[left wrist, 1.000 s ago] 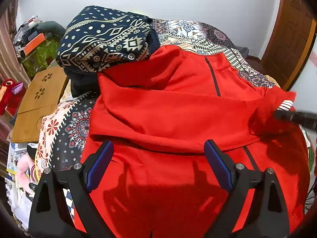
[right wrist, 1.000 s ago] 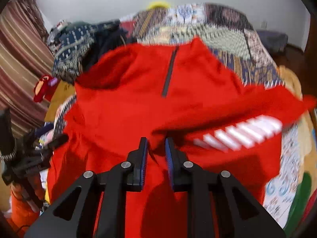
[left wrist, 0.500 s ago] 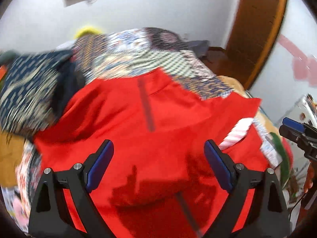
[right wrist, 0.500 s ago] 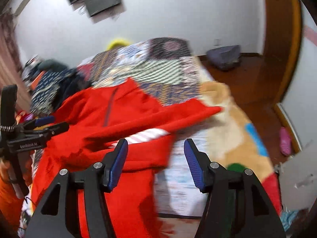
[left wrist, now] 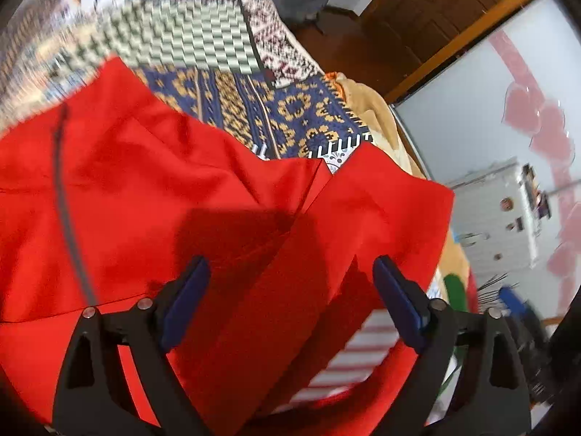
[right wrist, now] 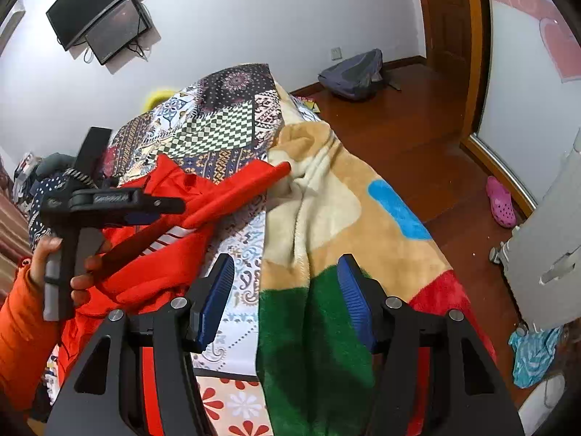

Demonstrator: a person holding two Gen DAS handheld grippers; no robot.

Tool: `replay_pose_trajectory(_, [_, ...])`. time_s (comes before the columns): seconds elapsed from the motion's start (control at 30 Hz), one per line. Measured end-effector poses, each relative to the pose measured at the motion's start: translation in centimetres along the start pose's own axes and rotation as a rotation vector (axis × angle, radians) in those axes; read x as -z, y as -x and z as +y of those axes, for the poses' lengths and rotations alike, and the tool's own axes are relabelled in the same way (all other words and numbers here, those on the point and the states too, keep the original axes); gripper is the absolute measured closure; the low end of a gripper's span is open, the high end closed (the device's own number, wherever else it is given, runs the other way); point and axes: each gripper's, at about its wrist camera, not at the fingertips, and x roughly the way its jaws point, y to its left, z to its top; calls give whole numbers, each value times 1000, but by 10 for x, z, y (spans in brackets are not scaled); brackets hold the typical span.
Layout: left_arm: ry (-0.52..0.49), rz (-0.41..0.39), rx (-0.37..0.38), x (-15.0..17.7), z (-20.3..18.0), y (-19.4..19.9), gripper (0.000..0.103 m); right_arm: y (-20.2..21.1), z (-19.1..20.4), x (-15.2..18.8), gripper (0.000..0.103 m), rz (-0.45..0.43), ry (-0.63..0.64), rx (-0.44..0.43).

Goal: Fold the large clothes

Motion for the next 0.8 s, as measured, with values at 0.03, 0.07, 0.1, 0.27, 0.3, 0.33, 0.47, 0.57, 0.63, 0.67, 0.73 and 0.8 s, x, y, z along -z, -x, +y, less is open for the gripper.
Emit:
replay_pose_trajectory(0.03, [8,9,22,-1,0,-4,17,-3,0,0,48,6,-5,-2])
replay_pose_trajectory(0.07, [11,24,54,-1,0,-8,18,-2,-4,1,48,9,-8,-4])
replay_pose_trajectory(0.1, [13,42,90,0,0,-11,23,-4,-3,0,48,16,-12,-8])
replay_pose_trajectory(0.27, [-45,49,66,10,-13,-12,85,-11,-2,1,48,29,-21,-36])
replay_pose_trajectory(0.3, [-62,33,51,11,-15,-8,93,-12,1,1,48,30,-21,-44])
replay_pose_trajectory(0.33, [-74,-4,42,13,-17,2,94,-12,4,1,48,31,-20,-57])
replay_pose_trajectory(0.47, [-113,-159,25,22,-21,55,99,-14,18,-3,48,34,-7,-93])
replay_pose_trajectory(0.57, [-128,-306,-30,36,-21,108,99,-19,37,-10,48,27,32,-101])
replay_pose_trajectory(0.63, [-136,-414,-110,49,-19,142,99,-22,51,-13,48,20,65,-108])
replay_pose_trajectory(0.67, [-135,-459,-149,57,-16,157,99,-24,59,-15,48,19,83,-111])
replay_pose_trajectory(0.73, [-123,-545,-234,77,-8,180,99,-32,73,-15,48,24,120,-113])
replay_pose_trajectory(0.8, [-98,-597,-318,97,4,192,99,-44,84,-13,48,48,149,-115])
